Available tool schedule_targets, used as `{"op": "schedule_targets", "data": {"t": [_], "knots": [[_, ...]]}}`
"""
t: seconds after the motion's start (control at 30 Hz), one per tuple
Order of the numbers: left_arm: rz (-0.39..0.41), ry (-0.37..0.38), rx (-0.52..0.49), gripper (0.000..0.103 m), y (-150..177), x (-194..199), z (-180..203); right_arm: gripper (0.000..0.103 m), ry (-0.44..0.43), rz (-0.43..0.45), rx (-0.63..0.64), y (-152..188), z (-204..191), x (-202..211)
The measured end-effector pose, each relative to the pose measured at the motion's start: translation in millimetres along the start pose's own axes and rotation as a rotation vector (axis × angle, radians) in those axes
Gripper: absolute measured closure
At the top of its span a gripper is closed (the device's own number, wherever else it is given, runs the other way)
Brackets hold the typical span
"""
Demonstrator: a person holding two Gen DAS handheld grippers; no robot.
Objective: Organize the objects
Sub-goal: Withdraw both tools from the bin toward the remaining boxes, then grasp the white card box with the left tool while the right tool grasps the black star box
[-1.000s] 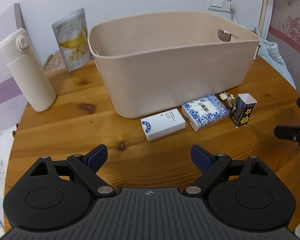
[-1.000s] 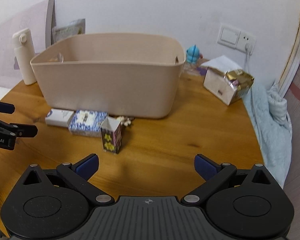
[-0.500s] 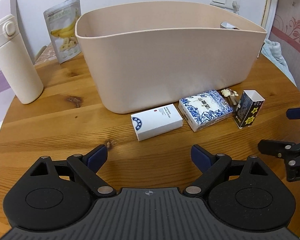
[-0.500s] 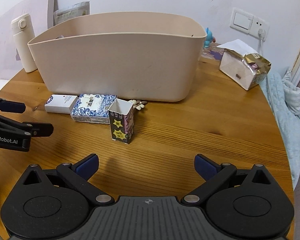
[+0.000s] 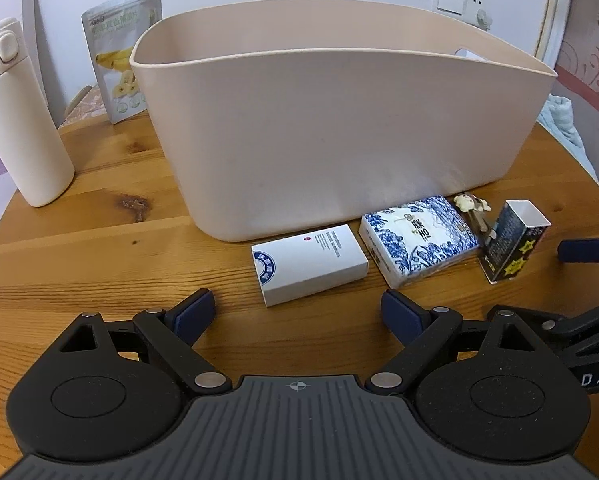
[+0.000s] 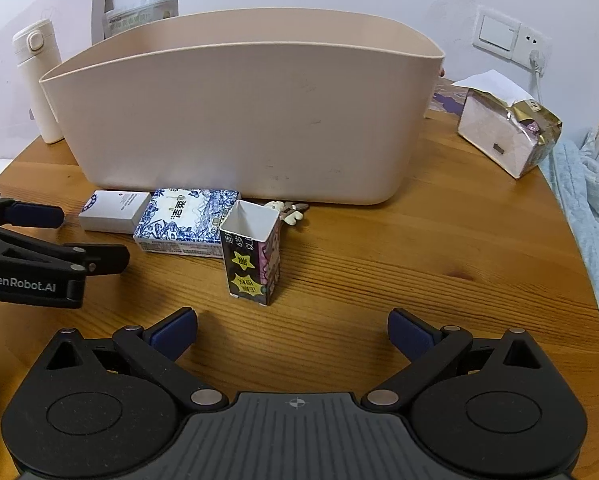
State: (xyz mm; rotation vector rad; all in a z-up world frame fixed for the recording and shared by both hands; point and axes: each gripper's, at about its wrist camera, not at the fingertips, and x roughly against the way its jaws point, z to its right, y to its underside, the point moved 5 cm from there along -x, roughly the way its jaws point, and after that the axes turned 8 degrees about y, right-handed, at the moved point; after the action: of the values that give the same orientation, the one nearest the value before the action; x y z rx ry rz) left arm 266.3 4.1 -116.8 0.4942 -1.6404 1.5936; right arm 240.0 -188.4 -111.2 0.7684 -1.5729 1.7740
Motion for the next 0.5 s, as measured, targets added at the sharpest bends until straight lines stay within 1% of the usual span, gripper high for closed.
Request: {"op": "schedule_targets", "data": {"t": [0.13,0.3,0.47,0.5], "knots": [[0.012,-0.017,0.026,0.01,-3,-3,-3,0.0,0.0,0.008,-0.004,-2,-3,-4],[0.025,-0.034,0.041,0.005,-5,-7,-4,0.0,0.002,0.024,-0.012,-5,-3,-7],[0.028,-0.049,0.057,0.005,-10,-10,-5,0.0,0.009,0.045,-0.022,-6,-4,-9],[0.029,-0.05,0.057,0.005,-10,-11,-5,0.001,0.011,0.052,-0.026,-6,-4,-9]]}}
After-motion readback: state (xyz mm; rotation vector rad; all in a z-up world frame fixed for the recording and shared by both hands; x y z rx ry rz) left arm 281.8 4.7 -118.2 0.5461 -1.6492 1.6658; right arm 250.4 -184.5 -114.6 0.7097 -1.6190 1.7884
